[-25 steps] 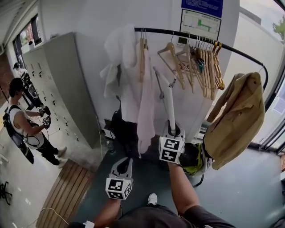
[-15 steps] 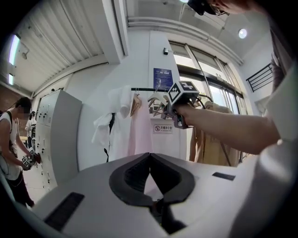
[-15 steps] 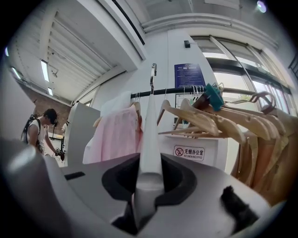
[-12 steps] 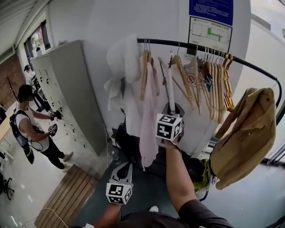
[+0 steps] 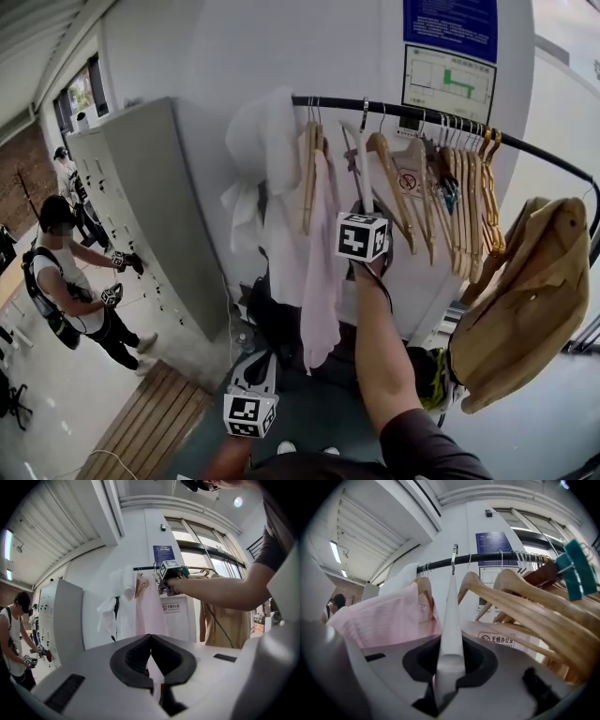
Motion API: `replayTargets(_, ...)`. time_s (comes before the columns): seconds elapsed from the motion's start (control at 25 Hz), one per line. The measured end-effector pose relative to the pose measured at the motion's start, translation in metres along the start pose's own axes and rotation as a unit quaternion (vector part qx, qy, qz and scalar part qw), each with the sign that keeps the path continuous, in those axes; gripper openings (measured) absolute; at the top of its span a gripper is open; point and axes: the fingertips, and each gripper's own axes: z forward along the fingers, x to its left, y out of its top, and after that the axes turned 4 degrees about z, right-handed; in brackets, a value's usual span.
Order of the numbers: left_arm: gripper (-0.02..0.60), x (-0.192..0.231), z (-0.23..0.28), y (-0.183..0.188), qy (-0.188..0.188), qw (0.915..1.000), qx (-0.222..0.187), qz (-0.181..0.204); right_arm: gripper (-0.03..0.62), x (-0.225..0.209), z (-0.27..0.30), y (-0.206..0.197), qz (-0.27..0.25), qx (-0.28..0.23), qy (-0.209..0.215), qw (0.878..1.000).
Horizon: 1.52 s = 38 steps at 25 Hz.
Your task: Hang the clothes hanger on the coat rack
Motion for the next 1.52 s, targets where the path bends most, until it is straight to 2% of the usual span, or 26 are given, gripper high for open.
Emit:
replayTargets(0.16, 0.009, 0.007, 0.012, 0.011, -0.018, 0.9996, -0.018, 0.008, 0.07, 0.0, 0.017, 0.004, 0.0, 0.021, -0.008, 1.0)
replayTargets(0.32, 0.009, 0.018, 0.015, 0.013, -0.025, 0.9992, -0.028, 0.01, 0.069, -0.003, 0.024, -0.008, -0.003, 0.04, -0.023, 0.999)
replayTargets(0.68, 0.009, 0.029, 0.03, 0.01, -0.052, 0.9981, -0.034, -0.007, 0.071, 0.002, 0.019, -0.009, -0.014, 0.02, -0.033, 0.999)
replayTargets(0.88, 0.009, 0.031, 0.034, 0.002, -0.067, 0.997, -0.032, -0.021, 0.071, 0.015, 0.005, -0.006, -0.022, -0.01, -0.005, 1.0)
replayTargets(1.04, 0.009, 0.033, 0.038, -0.004, -0.075, 0.9967, -0.023, -0.021, 0.153, 0.023, -0.015, 0.0, -0.026, -0.049, 0.022, 0.998)
replayTargets(1.12, 0.009, 0.034, 0.039, -0.006, -0.078, 0.9966, -0.017, -0.021, 0.176, 0.023, -0.03, 0.004, -0.031, -0.071, 0.024, 0.997)
replayTargets(1.24, 0.009, 0.038, 0.04, -0.007, -0.088, 0.9957, -0.02, -0.021, 0.178, 0.023, -0.056, 0.007, -0.047, -0.099, 0.018, 0.994)
replayTargets(1.52, 0.009, 0.027, 0.038, -0.003, -0.129, 0.9908, -0.029, -0.029, 0.179, 0.022, -0.13, -0.011, -0.047, -0.12, 0.009, 0.992)
